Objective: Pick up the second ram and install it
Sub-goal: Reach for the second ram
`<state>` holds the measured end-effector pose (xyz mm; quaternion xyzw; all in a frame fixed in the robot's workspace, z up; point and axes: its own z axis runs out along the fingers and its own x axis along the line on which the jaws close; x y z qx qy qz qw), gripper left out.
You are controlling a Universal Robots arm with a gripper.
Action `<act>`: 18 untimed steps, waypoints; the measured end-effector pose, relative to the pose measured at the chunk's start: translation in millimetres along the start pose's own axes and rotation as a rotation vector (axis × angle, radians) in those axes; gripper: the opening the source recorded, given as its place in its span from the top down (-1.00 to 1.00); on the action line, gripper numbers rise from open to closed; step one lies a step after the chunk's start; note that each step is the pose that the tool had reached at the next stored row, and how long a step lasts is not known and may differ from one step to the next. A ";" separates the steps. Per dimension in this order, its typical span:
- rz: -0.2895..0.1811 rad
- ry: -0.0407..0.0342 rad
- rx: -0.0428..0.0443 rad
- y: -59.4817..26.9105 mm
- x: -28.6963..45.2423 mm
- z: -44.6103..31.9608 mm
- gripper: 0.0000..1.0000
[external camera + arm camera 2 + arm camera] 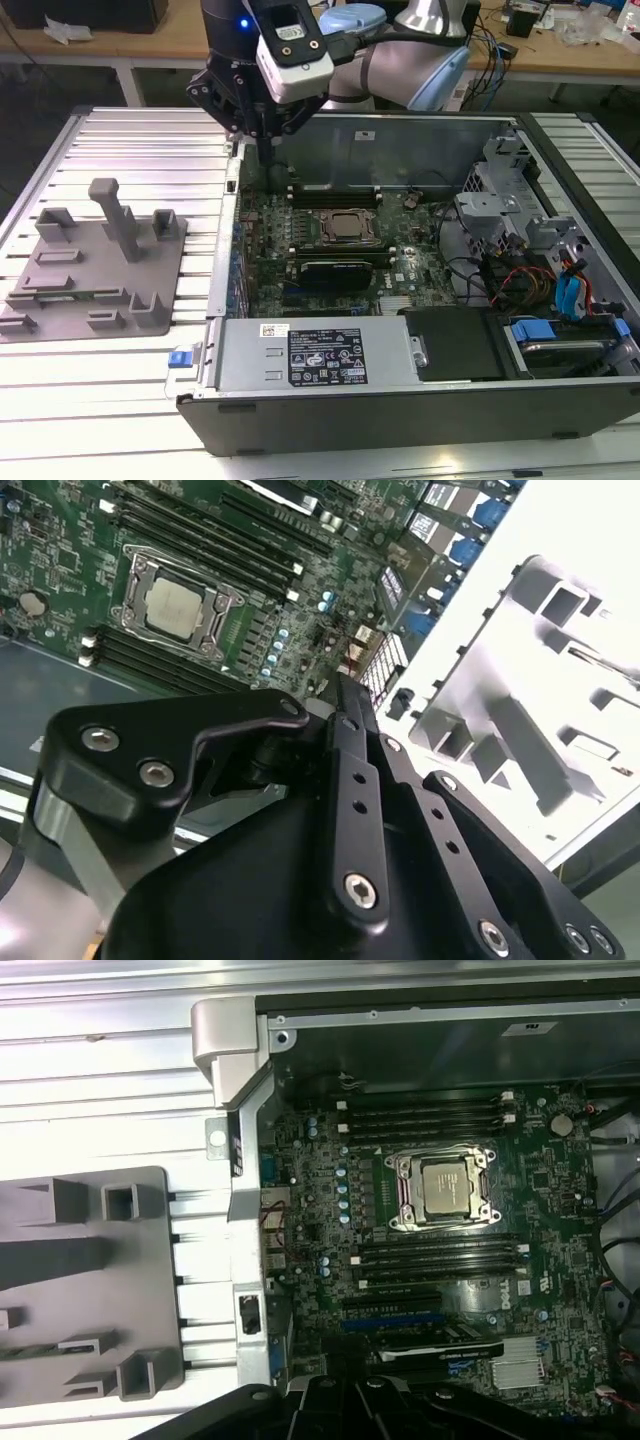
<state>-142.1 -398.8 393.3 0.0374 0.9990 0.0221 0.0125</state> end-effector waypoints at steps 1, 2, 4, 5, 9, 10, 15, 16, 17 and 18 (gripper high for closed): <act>0.000 0.0000 -0.0001 -0.2 2.3 0.0 0.84; 0.000 -0.0001 0.0000 -0.4 4.8 -0.1 0.84; 0.000 0.0000 0.0000 -0.6 7.6 -0.2 0.84; 0.000 0.0000 0.0000 -0.7 9.6 -0.2 0.84; 0.000 0.0000 0.0000 -1.4 19.0 -0.4 0.84; 0.000 -0.0001 -0.0001 -1.5 19.9 -0.4 0.84; 0.000 0.0000 0.0000 -2.1 28.4 -0.6 0.84; 0.000 -0.0001 -0.0001 -2.2 29.9 -0.6 0.84; 0.000 0.0000 0.0000 -2.3 31.3 -0.7 0.84; 0.000 -0.0001 0.0000 -2.6 34.2 -0.7 0.84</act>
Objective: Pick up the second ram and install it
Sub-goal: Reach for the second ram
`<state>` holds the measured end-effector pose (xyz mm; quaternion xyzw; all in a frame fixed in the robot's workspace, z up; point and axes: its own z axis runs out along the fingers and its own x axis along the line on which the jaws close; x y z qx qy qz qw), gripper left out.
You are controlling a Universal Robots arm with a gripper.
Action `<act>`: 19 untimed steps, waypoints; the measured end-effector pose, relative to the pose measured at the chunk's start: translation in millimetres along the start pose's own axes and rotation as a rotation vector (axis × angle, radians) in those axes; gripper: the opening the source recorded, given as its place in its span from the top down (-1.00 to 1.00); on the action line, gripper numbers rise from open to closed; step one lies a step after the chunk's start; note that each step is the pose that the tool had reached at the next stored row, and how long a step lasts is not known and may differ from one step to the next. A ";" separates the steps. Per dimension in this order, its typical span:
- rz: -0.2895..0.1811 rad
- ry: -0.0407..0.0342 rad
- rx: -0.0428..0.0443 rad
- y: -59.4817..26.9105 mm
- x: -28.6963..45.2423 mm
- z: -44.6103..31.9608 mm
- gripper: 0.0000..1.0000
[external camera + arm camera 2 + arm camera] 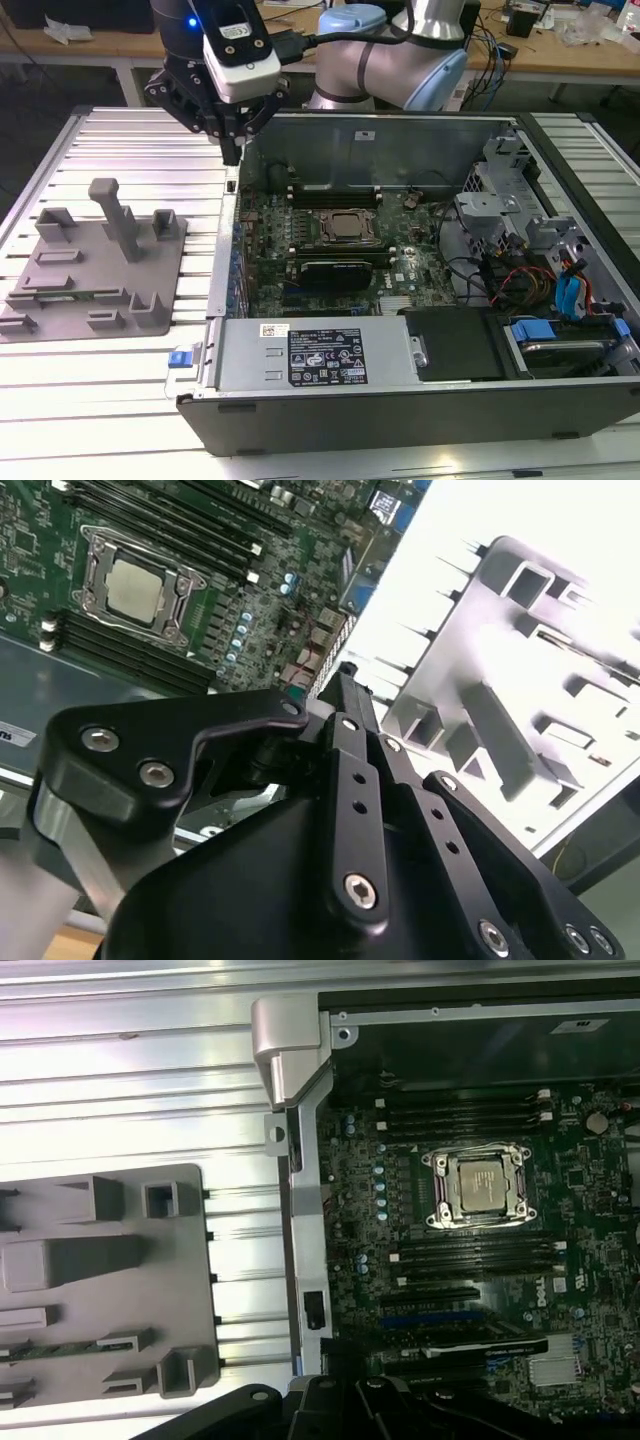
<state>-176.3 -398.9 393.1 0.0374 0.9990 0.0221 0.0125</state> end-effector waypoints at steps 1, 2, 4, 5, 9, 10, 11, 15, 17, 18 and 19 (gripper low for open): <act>0.000 0.0000 -0.0001 -0.1 1.9 0.0 0.84; 0.000 0.0000 0.0000 -0.3 4.6 -0.1 0.84; 0.000 0.0000 0.0000 -0.7 9.1 -0.2 0.84; 0.000 0.0000 0.0000 -1.0 13.7 0.0 0.84; 0.000 0.0000 0.0000 -1.7 22.4 0.4 0.84; 0.000 0.0000 0.0000 -1.8 24.3 0.4 0.84; 0.000 0.0000 -0.0001 -2.0 26.3 0.6 0.84; 0.000 0.0000 0.0000 -3.2 42.0 1.5 0.84; 0.000 0.0000 0.0000 -3.9 50.4 2.0 0.84; 0.000 0.0000 0.0000 -4.2 54.3 2.4 0.84; 0.000 0.0000 -0.0001 -4.4 57.0 2.7 0.84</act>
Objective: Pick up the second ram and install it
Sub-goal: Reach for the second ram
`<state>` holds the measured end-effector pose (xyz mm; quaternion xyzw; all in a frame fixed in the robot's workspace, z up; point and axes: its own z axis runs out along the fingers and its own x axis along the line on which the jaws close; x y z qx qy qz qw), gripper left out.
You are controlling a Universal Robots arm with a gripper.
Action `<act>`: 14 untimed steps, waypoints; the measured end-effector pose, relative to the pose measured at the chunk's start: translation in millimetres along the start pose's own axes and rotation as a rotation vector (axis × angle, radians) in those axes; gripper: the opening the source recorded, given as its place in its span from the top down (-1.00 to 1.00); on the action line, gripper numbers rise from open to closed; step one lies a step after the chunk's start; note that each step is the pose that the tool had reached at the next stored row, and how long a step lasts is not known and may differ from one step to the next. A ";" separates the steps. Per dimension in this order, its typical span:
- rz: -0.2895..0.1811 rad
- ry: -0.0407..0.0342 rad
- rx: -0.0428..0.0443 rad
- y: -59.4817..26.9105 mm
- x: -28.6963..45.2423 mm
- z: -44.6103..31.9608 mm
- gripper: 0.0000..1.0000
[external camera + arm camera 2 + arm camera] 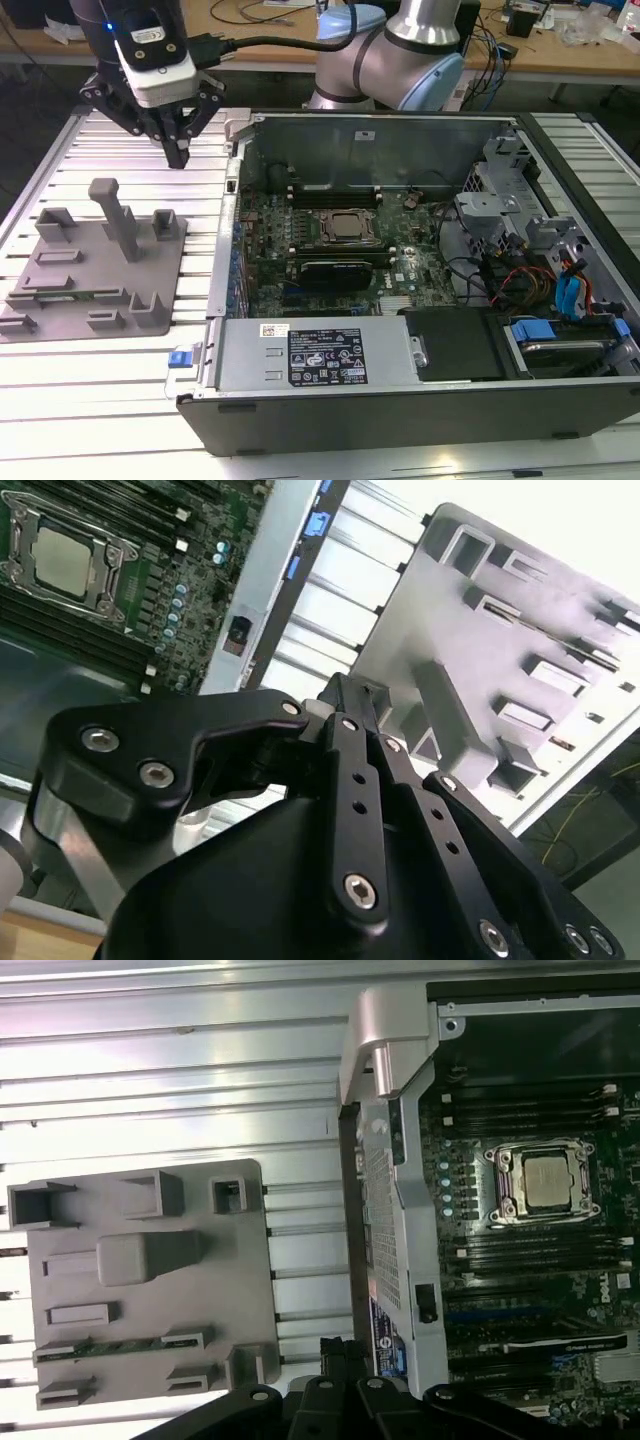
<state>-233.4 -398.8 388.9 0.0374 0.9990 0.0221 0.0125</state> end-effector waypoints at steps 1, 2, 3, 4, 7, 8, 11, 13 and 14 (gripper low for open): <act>0.000 0.0000 0.0000 -0.1 1.8 0.2 0.84; 0.000 -0.0001 0.0000 -0.4 4.7 1.0 0.84; 0.000 -0.0001 0.0000 -0.6 6.7 2.4 0.84; 0.000 0.0004 0.0001 -0.9 8.4 4.9 0.84; 0.000 0.0023 0.0003 -1.7 15.2 13.5 0.84; 0.000 0.0027 0.0005 -2.0 17.3 14.7 0.84; 0.000 0.0028 0.0003 -2.8 26.6 19.0 0.84; 0.000 0.0029 0.0003 -3.7 35.9 21.9 0.84; 0.000 0.0030 0.0003 -3.9 38.8 22.6 0.84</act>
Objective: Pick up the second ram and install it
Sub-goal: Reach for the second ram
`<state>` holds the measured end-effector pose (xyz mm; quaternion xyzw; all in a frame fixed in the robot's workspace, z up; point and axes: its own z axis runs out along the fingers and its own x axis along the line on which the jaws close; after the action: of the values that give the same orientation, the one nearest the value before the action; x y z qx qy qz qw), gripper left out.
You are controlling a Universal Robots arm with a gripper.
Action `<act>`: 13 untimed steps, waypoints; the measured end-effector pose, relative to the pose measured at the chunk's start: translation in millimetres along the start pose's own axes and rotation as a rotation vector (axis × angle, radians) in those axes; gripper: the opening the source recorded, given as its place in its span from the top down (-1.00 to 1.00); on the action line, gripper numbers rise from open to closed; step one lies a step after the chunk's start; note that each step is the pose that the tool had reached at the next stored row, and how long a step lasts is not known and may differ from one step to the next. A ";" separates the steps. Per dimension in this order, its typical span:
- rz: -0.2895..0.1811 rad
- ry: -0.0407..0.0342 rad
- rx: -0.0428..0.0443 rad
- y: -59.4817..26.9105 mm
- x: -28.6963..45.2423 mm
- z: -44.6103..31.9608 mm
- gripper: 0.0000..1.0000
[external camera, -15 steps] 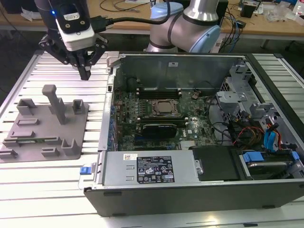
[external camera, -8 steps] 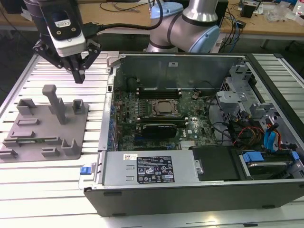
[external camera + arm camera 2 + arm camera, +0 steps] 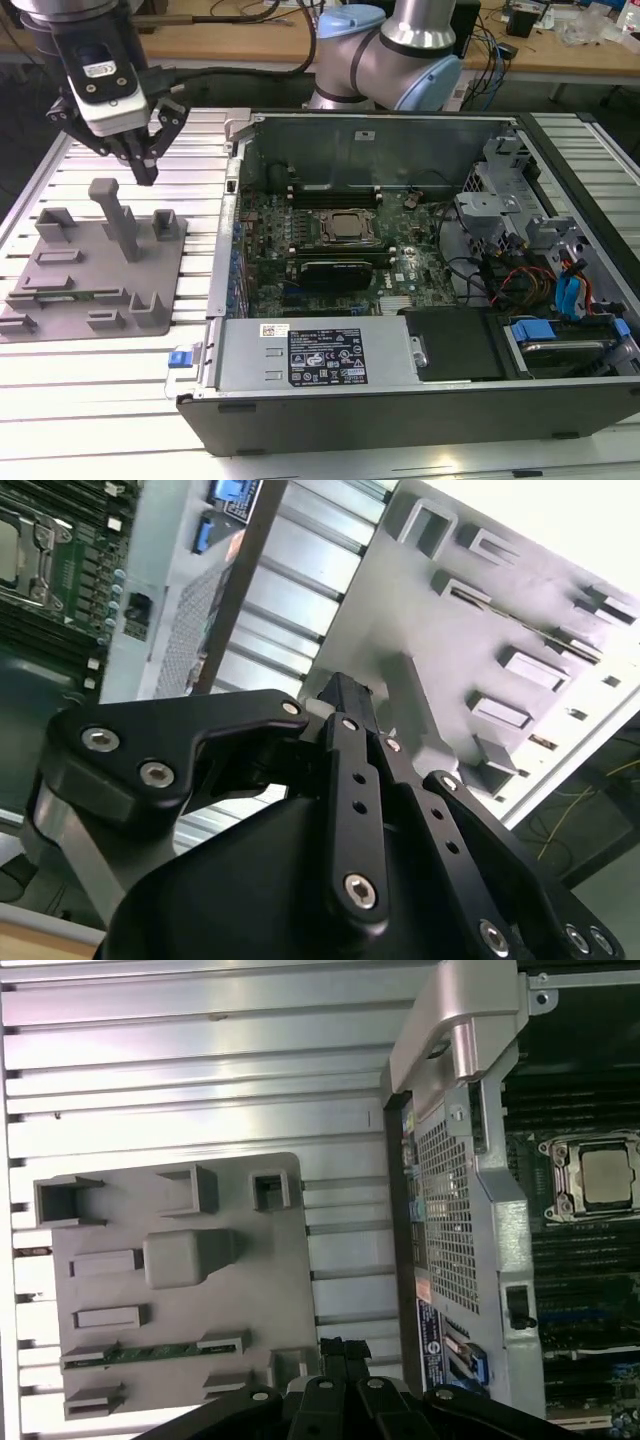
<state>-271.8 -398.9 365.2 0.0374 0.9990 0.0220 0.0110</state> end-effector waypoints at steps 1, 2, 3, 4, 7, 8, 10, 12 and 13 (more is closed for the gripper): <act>0.000 -0.0001 0.0000 -0.3 3.2 0.8 0.84; 0.000 0.0000 0.0000 -0.5 6.4 1.6 0.84; 0.000 0.0000 0.0000 -0.8 9.5 2.3 0.84; 0.000 0.0001 0.0000 -1.2 13.9 3.7 0.84; 0.000 0.0001 0.0000 -2.0 23.1 6.6 0.84; 0.000 0.0000 0.0000 -2.2 25.9 7.3 0.84; 0.000 0.0000 0.0000 -3.1 35.5 9.3 0.84; 0.000 0.0000 0.0000 -4.1 47.3 12.0 0.84; 0.000 0.0001 0.0001 -4.5 52.3 13.1 0.84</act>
<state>-324.0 -398.8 350.9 0.0374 0.9990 0.0220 0.0110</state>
